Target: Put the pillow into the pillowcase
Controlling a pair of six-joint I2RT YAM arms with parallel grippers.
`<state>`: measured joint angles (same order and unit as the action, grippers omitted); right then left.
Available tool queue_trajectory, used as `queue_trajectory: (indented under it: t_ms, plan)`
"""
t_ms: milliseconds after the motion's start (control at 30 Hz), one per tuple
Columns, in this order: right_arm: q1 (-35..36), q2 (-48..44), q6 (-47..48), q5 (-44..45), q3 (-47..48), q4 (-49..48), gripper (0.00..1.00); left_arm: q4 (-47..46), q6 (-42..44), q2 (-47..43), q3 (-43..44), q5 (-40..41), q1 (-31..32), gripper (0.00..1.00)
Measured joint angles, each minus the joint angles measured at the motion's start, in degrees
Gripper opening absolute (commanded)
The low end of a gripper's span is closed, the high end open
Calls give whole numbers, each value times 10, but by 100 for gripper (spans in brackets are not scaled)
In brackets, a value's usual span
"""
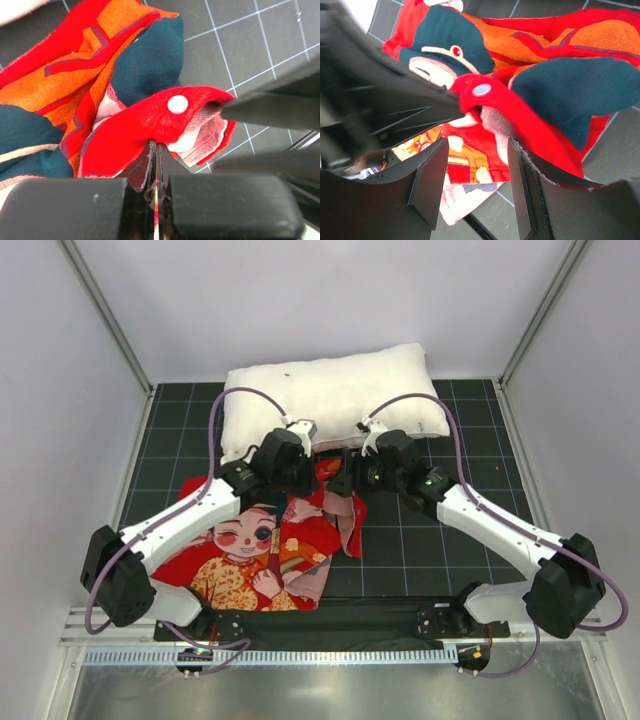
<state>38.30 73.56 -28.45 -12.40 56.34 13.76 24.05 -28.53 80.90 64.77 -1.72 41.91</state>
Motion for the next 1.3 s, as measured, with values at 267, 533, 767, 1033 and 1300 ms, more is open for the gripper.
queue_trajectory:
  t_ms: [267,533,767,1033,1300]
  plan:
    - [3,34,48,-1,13,-23,57,8,5,-32,0,8,0,0]
    - [20,45,125,2,-8,-58,56,23,8,-40,0,32,0,0]
    - [37,45,151,6,-73,-94,52,29,17,-40,0,10,1,50]
    - [37,43,176,-35,-93,-133,61,30,23,-36,0,-18,12,67]
    - [36,13,201,-73,-152,-173,43,28,21,26,8,-30,18,64]
